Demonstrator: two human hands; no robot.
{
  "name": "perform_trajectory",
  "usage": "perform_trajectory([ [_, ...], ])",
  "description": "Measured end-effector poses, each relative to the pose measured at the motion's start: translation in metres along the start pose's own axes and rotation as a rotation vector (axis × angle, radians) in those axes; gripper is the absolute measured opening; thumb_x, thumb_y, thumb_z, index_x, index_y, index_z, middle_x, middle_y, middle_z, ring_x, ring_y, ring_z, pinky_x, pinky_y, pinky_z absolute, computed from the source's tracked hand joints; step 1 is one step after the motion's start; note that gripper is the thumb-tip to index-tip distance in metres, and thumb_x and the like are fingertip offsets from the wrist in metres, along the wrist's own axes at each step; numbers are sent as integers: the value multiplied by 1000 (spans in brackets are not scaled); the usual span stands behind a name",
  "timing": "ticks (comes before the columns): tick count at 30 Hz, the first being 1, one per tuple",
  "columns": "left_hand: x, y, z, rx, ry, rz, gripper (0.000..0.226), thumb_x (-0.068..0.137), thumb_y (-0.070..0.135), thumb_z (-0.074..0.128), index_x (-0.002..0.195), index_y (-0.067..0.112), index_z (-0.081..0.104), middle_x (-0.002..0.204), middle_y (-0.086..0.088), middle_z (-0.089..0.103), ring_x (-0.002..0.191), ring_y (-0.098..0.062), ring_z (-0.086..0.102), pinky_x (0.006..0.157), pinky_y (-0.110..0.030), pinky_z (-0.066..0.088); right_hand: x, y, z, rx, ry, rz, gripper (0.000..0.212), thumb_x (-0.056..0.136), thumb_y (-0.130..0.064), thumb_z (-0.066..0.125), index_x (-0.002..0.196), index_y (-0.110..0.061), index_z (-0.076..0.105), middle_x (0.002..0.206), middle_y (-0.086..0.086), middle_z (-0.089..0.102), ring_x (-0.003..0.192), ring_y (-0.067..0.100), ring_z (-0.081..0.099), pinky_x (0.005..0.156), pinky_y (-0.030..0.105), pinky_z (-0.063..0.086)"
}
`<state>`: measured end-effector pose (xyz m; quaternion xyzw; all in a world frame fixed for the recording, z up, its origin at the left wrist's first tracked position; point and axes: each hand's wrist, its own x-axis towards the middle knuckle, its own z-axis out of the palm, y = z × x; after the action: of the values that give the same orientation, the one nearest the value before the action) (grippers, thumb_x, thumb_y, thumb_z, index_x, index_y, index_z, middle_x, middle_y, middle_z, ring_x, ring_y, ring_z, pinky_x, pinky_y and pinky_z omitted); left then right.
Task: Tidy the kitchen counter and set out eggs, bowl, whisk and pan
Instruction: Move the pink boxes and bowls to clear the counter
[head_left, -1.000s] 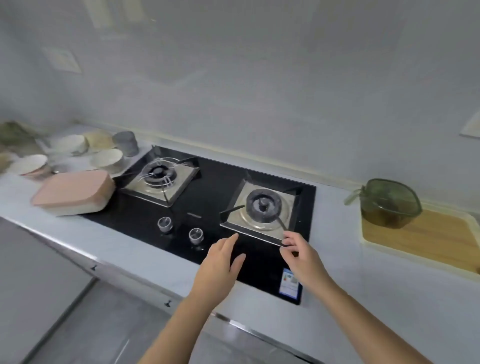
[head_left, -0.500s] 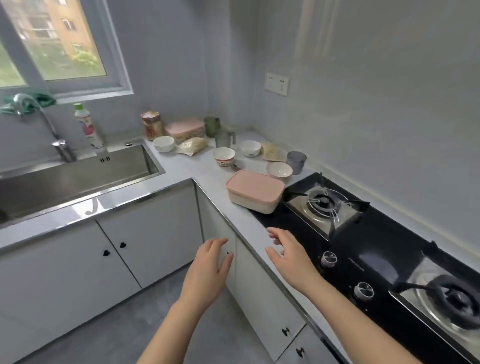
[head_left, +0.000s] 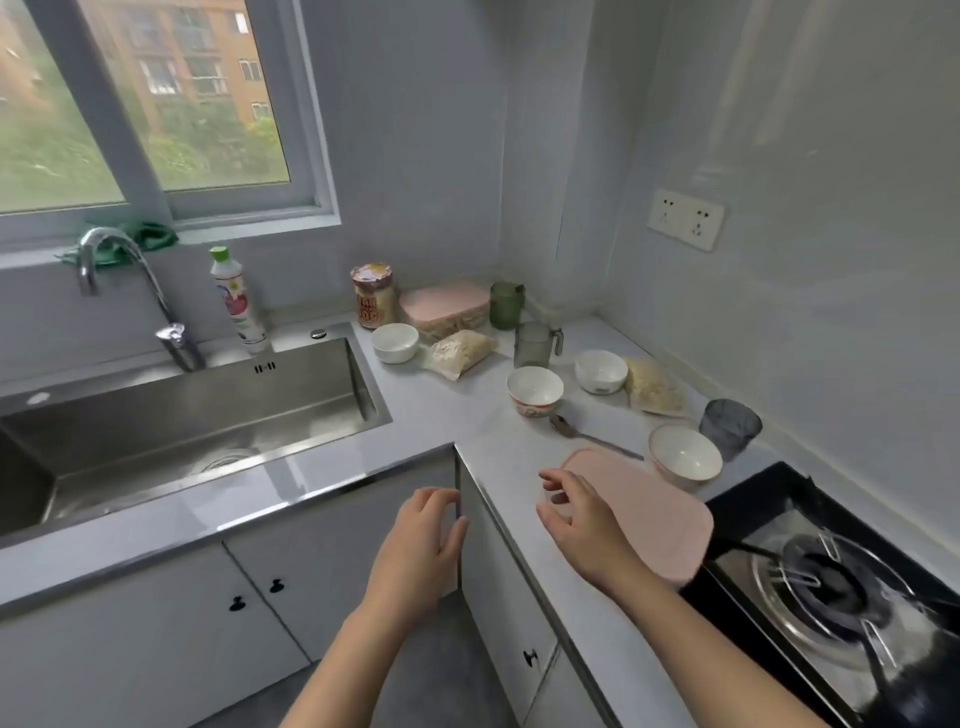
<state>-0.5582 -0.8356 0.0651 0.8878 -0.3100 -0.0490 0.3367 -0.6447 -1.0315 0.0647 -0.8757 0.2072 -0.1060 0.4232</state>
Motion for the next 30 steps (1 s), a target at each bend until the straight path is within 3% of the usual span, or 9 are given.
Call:
perform_trajectory([
  [4,61,-6,11,-45,-31,8,35,98,35,46,130,22,50,132,11,46,123,-6,43,90,-17,33,55,3,-11,-28,39,53,39,91,-14,57,130,-15,52,125,1,54,108,13,52,96,24,40],
  [8,128,-12,32,-73,-129,-21,38,98,37,46,133,23,47,135,9,45,105,-5,51,88,-23,41,91,22,-25,-54,95,141,39,92,-16,56,131,-17,51,130,-1,51,119,13,48,103,25,36],
  [14,254,-24,76,-169,-322,-145,53,96,32,49,144,15,34,143,-9,42,125,-25,49,103,-40,42,140,69,-52,-150,231,334,40,94,-18,54,134,-18,48,138,0,45,129,15,42,104,23,30],
  [17,310,-26,96,-178,-384,-161,61,95,28,53,146,7,28,143,-17,42,129,-30,44,103,-38,39,158,90,-64,-209,296,472,42,94,-20,53,135,-17,47,141,1,43,129,19,40,105,29,33],
  [21,362,-34,124,-211,-462,-236,55,91,18,55,137,0,31,131,-25,49,118,-41,49,93,-43,47,165,116,-75,-337,343,677,46,93,-25,54,138,-16,45,150,6,35,138,25,31,110,41,32],
  [24,386,-44,143,-280,-536,-350,49,88,14,52,133,5,33,122,-24,53,94,-45,62,64,-51,58,161,128,-81,-376,383,825,51,92,-29,56,140,-17,42,154,8,27,143,27,20,111,42,31],
  [27,395,-40,148,-297,-520,-385,41,86,0,42,126,4,42,117,-21,55,85,-42,63,40,-29,53,156,140,-87,-319,429,912,52,89,-23,57,139,-16,42,153,9,25,142,29,22,110,42,32],
  [30,398,-31,151,-298,-493,-345,44,83,-5,35,124,6,48,115,-16,56,79,-40,63,34,-17,43,150,152,-91,-240,487,968,54,87,-18,56,139,-15,41,152,11,25,137,33,31,109,44,34],
])
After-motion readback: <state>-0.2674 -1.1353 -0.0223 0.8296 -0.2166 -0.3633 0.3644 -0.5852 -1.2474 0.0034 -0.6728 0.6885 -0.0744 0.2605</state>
